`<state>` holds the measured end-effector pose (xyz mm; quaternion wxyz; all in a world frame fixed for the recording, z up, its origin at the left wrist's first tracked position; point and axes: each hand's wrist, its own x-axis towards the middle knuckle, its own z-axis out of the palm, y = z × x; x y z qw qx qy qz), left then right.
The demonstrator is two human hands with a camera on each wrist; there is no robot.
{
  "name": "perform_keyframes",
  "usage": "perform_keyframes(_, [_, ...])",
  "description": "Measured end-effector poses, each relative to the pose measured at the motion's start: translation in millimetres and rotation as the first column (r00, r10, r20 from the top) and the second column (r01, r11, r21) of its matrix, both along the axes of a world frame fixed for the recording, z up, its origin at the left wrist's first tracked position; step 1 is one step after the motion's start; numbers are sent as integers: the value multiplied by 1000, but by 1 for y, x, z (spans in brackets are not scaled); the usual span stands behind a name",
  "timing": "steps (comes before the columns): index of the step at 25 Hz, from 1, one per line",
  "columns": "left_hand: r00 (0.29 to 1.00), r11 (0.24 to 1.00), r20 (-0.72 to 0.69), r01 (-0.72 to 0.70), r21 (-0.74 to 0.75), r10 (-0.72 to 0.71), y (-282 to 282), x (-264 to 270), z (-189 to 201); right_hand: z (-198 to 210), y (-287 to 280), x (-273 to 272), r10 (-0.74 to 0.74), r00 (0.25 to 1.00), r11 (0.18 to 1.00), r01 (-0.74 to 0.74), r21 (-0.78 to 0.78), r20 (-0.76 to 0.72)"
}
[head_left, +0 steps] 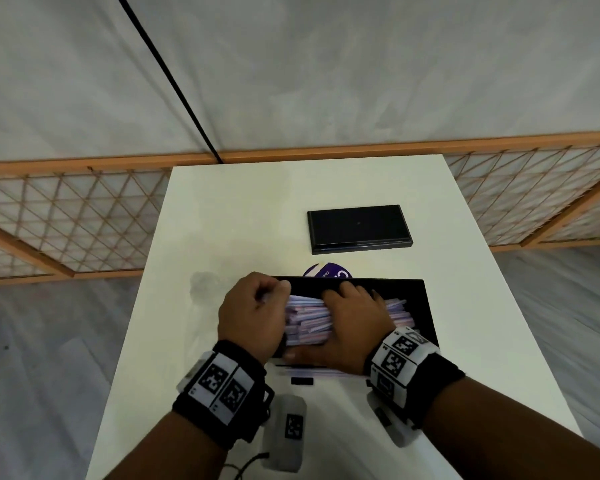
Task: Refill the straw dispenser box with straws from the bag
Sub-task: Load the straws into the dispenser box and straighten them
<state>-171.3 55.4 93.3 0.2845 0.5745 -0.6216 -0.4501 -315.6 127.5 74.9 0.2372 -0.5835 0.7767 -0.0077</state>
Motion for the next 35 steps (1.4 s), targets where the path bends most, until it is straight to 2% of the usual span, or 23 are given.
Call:
perform_keyframes(2, [999,998,-6,47,-34,-47,4,-1,-3,-1,-1,4,-21,999,1000,21,-5,41])
perform_keyframes(5, [992,992,-5,123,-41,-123,5,-1,-2,4,2,5,-24,1000,1000,24,3,11])
perform_keyframes(8, [996,995,-20,91,-40,-92,-2,5,5,7,6,2,-17,999,998,15,62,33])
perform_keyframes(10, [996,998,67,60,-30,-58,-14,5,14,5,6,-1,-8,998,996,1,95,68])
perform_keyframes(12, [951,989,276,148,-19,-137,-26,0,28,5,7,-4,12,996,995,-20,103,84])
perform_keyframes(14, [816,942,502,336,-6,-288,-37,-11,37,6,7,-5,27,995,993,-37,108,100])
perform_keyframes(16, [604,859,659,494,131,-448,-47,-23,40,6,7,-6,32,993,992,-46,114,118])
perform_keyframes(18, [388,765,719,565,309,-576,-53,-34,41,6,9,-8,43,991,993,-56,103,125])
perform_keyframes(20, [216,688,746,601,407,-630,-55,-42,44,6,11,-10,46,990,994,-58,90,131])
perform_keyframes(22, [94,630,754,621,467,-651,-56,-47,44,6,13,-13,50,989,995,-62,80,137])
perform_keyframes(25, [-36,583,740,590,558,-672,-56,-48,34,7,13,-15,62,988,995,-73,74,143])
perform_keyframes(27, [-48,606,764,579,545,-643,-59,-46,28,9,13,-16,68,985,994,-81,78,157])
perform_keyframes(29, [-13,648,801,581,493,-598,-61,-46,31,9,14,-18,68,984,993,-82,79,166])
perform_keyframes(32, [30,655,797,590,473,-603,-64,-44,36,8,14,-19,62,983,993,-78,88,173])
perform_keyframes(33, [75,671,801,595,442,-594,-65,-41,40,8,14,-19,59,983,994,-74,84,174])
perform_keyframes(35, [249,739,785,574,353,-567,-68,-31,53,8,13,-19,47,982,993,-65,94,180])
